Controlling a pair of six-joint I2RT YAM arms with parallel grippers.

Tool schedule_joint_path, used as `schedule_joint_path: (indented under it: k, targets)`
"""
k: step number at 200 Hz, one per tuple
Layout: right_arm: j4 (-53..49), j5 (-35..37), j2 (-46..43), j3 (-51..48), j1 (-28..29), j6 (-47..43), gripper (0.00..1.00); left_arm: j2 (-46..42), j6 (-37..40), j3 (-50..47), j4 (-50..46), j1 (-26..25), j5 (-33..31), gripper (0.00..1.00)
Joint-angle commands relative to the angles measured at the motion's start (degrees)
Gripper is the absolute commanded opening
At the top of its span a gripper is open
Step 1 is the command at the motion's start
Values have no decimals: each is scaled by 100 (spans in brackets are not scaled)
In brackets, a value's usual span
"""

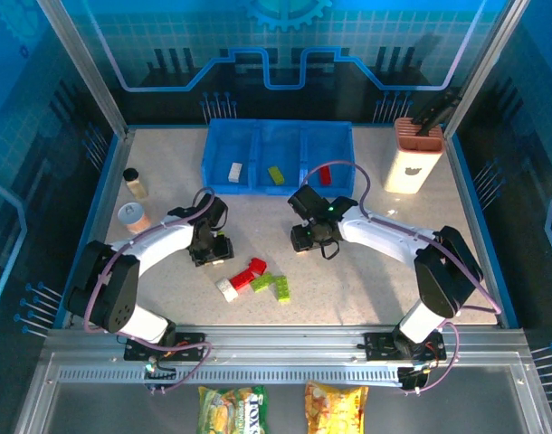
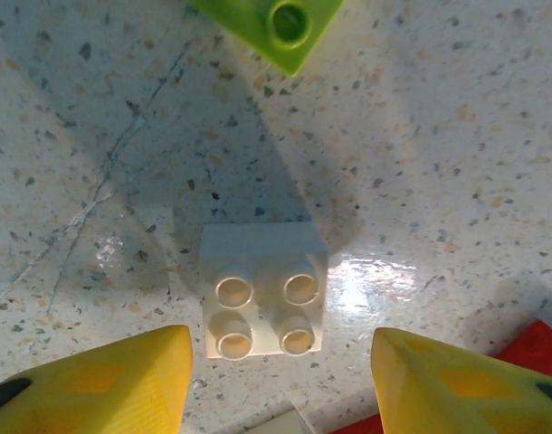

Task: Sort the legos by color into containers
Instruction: Pick up the lego from the middle-left of the table.

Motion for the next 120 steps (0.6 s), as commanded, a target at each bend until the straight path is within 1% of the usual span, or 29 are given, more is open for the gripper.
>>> schedule_joint_path:
  k: [1,69,120]
  targets:
    - [-206,-19,-200,-87,74,90,45,-108,-215,-147,170,-35,-85,56]
    - [-282,69,-329,-131,112,151,45,-33,-101,-206,242,-50,-152,47]
    - [-338,120,-332,-96,203,172,45,142,-27,-197,347,-54,-218,46]
